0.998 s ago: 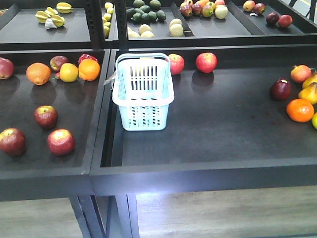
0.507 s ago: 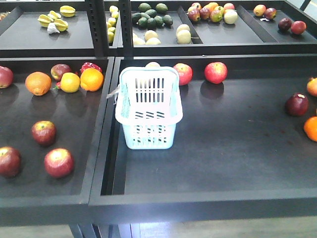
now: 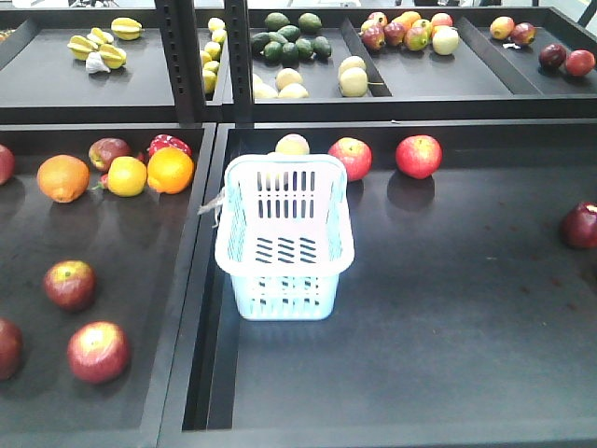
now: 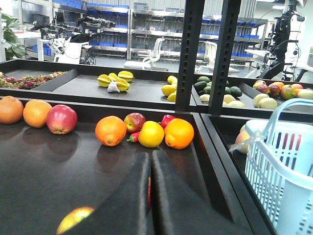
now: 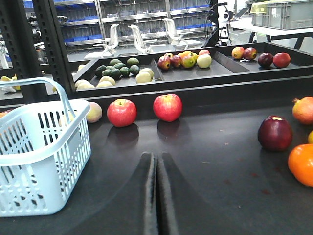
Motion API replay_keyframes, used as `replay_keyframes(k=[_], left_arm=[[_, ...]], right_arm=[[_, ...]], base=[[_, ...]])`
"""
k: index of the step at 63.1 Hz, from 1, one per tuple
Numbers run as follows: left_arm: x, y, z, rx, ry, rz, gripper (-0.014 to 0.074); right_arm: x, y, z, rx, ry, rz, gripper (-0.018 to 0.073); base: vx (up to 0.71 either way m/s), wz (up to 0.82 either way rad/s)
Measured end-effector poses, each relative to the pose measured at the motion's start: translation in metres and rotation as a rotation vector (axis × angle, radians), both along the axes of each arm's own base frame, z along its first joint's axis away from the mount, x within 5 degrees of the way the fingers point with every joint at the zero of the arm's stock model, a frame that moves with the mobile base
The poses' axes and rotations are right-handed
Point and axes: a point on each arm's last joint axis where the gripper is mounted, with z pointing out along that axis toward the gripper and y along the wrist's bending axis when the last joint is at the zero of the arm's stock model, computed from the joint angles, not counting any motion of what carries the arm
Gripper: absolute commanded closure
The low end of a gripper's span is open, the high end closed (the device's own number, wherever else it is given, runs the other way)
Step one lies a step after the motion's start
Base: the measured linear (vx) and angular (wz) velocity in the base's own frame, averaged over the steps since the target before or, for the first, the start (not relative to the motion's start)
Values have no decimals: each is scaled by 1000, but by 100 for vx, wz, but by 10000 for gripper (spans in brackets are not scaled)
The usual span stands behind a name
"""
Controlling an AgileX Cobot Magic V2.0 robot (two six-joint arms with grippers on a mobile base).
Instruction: Pick three apples into basket with both arms
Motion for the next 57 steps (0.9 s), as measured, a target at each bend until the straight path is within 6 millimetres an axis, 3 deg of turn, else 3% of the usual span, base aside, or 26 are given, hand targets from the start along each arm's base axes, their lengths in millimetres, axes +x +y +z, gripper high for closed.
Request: replay_keyframes(k=[57], left_arm=[[0, 0, 0, 0, 0, 0, 603]], right_arm=[[0, 0, 0, 0, -1, 0, 561]], base=[[8, -1]])
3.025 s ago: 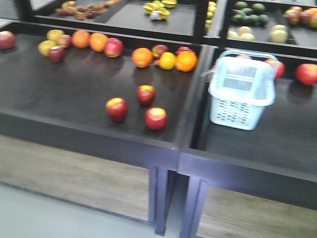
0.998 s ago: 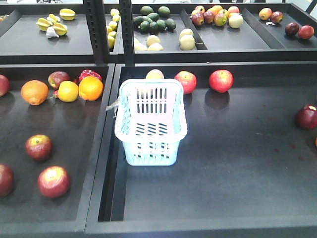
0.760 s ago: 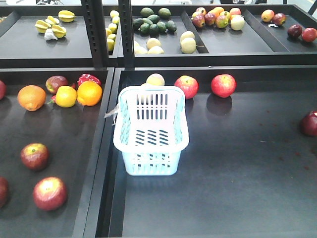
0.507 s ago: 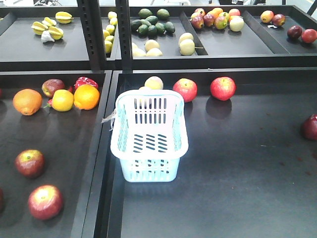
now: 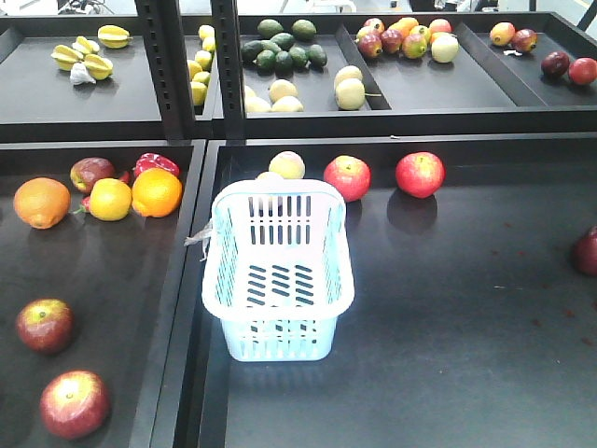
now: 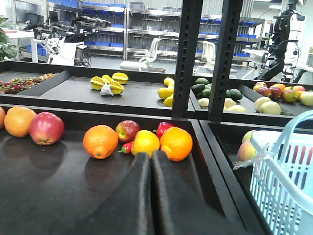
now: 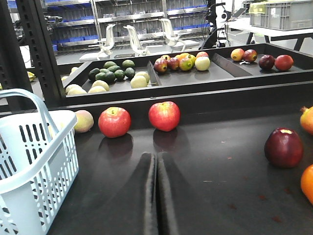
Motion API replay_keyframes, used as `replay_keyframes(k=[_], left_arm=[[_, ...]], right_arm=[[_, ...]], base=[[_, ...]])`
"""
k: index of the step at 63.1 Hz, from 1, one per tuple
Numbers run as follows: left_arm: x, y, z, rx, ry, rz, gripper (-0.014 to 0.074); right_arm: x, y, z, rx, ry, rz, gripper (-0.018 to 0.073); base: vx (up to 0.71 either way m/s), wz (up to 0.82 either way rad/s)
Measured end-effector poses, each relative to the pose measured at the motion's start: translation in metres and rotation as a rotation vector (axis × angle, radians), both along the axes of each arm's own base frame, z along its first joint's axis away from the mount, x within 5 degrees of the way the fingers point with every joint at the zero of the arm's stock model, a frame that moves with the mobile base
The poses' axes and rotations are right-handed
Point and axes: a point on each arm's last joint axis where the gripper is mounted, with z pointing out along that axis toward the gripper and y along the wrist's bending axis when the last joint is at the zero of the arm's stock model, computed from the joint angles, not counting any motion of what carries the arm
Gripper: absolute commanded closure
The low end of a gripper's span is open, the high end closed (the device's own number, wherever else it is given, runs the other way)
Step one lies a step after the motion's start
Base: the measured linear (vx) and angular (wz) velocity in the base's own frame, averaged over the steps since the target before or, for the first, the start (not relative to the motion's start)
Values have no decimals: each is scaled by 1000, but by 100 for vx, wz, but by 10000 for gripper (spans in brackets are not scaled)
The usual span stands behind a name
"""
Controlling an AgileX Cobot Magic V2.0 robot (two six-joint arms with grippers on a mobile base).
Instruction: Pick three apples into basket with both arms
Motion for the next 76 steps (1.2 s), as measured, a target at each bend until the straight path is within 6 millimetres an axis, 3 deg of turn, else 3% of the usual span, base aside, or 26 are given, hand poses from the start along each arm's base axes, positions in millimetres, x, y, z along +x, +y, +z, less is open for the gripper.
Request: replay_keyframes(k=[76], left_arm=[[0, 0, 0, 0, 0, 0, 603]], right_arm=[[0, 0, 0, 0, 1, 0, 561]], base=[[1, 0]])
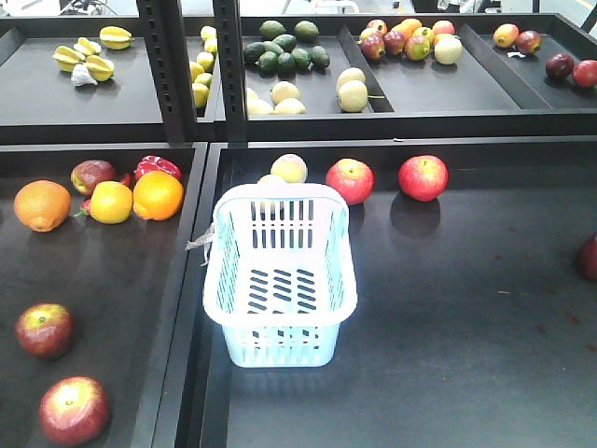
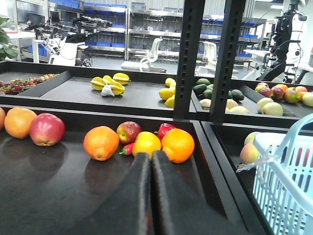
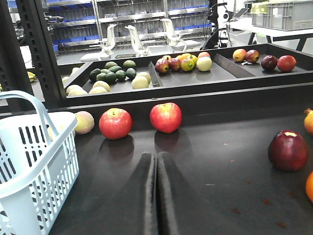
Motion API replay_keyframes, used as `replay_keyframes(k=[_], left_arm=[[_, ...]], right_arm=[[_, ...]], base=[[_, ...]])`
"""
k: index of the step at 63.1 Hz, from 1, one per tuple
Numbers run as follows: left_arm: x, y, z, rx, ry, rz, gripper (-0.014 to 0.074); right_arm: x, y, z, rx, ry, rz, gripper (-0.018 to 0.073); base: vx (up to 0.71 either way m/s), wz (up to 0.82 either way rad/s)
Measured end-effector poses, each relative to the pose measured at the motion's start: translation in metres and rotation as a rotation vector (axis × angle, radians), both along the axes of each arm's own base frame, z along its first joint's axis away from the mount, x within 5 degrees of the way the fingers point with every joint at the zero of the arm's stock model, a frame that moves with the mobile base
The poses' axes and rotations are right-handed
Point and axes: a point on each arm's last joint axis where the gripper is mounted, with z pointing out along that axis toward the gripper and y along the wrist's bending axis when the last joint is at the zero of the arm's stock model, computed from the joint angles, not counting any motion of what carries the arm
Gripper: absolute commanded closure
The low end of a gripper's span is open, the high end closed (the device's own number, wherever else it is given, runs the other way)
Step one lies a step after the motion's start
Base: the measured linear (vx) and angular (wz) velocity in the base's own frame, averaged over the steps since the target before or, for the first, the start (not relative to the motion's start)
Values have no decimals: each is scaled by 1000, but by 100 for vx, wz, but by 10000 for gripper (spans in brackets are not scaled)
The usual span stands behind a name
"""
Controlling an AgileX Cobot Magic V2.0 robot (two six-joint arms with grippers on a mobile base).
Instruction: Pick three apples into basket with both arms
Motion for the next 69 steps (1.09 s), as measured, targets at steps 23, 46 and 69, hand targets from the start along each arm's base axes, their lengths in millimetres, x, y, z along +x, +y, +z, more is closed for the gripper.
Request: replay_keyframes(k=[23, 46, 69], left_arm=[[0, -1, 0, -501, -43, -21, 603], [0, -1, 6, -1061, -156, -52, 603], [-17, -2, 74, -1427, -359, -217, 604]], right_arm=[[0, 0, 0, 0, -1, 0, 561], [0, 0, 0, 0, -1, 0, 561], [0, 0, 0, 0, -1, 0, 561]], base=[[0, 0], [0, 0], [0, 0]])
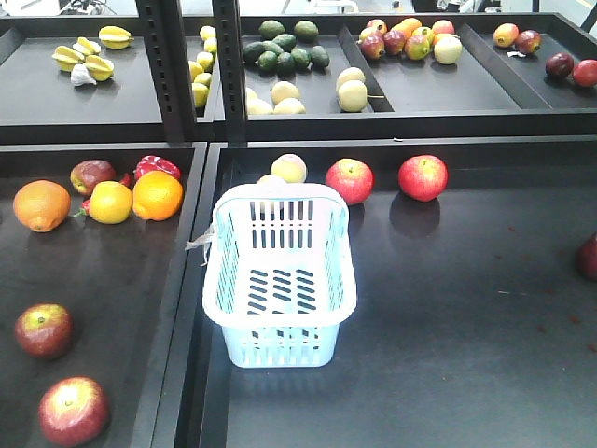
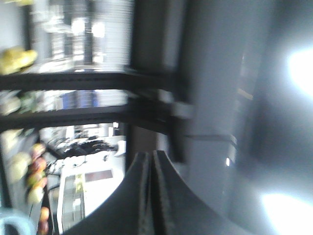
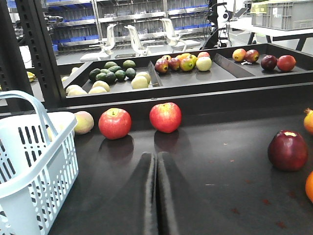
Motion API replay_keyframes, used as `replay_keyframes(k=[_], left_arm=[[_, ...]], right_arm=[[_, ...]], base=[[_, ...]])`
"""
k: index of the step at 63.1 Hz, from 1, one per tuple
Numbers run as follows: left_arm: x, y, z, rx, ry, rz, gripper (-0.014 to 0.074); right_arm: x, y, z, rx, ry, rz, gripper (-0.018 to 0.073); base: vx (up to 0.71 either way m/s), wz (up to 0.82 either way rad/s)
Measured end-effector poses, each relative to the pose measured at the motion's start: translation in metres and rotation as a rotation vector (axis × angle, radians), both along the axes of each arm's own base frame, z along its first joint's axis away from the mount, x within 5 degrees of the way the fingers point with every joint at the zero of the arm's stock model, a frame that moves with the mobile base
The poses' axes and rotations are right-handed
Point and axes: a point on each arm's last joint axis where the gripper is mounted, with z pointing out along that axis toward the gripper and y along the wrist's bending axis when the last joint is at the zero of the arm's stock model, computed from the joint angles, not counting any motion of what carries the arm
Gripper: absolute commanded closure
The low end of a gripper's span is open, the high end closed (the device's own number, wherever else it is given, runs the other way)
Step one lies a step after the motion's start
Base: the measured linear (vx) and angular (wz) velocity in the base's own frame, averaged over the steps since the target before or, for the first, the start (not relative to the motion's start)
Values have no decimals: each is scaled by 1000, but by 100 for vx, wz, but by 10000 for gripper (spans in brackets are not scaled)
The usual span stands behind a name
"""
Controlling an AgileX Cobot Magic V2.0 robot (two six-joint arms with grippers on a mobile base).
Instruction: Pick three apples into basket with both arms
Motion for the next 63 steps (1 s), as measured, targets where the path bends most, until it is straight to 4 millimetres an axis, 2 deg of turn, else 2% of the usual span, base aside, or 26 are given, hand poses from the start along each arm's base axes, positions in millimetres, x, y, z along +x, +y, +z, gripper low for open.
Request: replay_keyframes(k=[10, 15, 21, 32, 43, 53, 56, 63], left_arm=[[-30, -3, 63, 302, -171, 110, 604], [-35, -5, 79, 389, -180, 129, 604], [-27, -9, 92, 478, -112, 89, 604], [6, -19, 109, 651, 28, -75, 604], [46, -36, 132, 830, 19, -246, 604], [98, -55, 143, 1090, -63, -380, 603], [112, -58, 145, 1122, -86, -405, 599], [156, -66, 138, 1204, -93, -480, 561]], right_arm=[[0, 0, 0, 0, 0, 0, 561], [0, 0, 0, 0, 0, 0, 561], [0, 0, 0, 0, 0, 0, 561], [0, 0, 0, 0, 0, 0, 561], [0, 0, 0, 0, 0, 0, 561], [0, 0, 0, 0, 0, 0, 561], [0, 0, 0, 0, 0, 0, 561], [0, 0, 0, 0, 0, 0, 561]], base=[[0, 0], [0, 0], [0, 0], [0, 0], [0, 0], [0, 0], [0, 0], [0, 0]])
